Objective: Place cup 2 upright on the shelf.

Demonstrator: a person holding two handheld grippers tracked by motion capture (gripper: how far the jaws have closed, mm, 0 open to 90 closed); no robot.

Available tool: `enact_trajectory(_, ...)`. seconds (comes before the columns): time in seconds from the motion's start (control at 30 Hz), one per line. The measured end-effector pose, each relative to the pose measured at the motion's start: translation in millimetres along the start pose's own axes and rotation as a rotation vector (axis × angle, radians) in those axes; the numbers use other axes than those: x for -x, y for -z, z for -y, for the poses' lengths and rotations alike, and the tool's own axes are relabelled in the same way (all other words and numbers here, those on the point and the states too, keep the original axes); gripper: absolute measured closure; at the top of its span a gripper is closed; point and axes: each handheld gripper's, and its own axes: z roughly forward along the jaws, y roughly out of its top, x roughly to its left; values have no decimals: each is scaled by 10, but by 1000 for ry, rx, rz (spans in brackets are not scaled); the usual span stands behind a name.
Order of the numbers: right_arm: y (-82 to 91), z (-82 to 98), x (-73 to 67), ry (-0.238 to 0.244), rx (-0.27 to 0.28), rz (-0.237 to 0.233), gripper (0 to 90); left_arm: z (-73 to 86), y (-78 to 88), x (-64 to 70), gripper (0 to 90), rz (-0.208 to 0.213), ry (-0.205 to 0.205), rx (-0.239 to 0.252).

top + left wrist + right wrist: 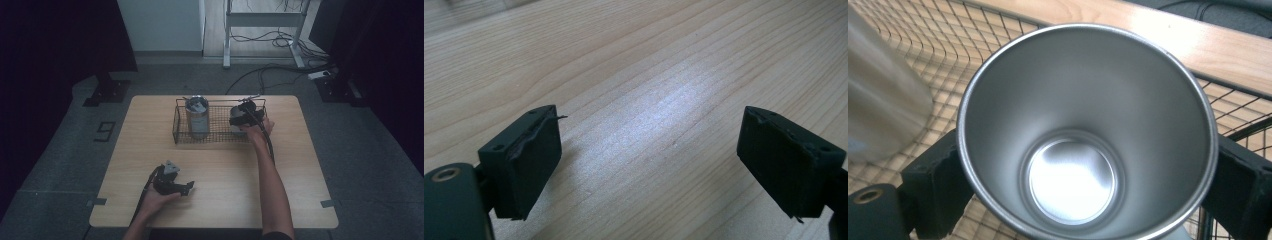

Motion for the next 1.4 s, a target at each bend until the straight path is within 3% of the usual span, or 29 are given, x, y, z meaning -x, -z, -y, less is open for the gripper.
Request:
enact_trajectory(0.3,23,23,29,-6,-23,-13,69,0,-5,9,111,1,-3,-5)
enact_trajectory(0.93,54,44,35,-26,-11,-29,65,4,-19,20,111,3,-7,-8)
enact_trajectory(1.0,65,48,22,-26,2,-12,43,5,-20,20,111,4,-7,-7)
enact_trajectory(1.07,93,44,24,-30,25,-42,0,5,-20,21,111,4,-8,-6)
enact_trajectory(1.17,137,17,7,-15,34,-27,0,5,-17,22,111,5,-10,-6)
enact_trajectory(1.4,232,2,15,-30,72,-29,0,5,-18,25,111,5,-12,-6)
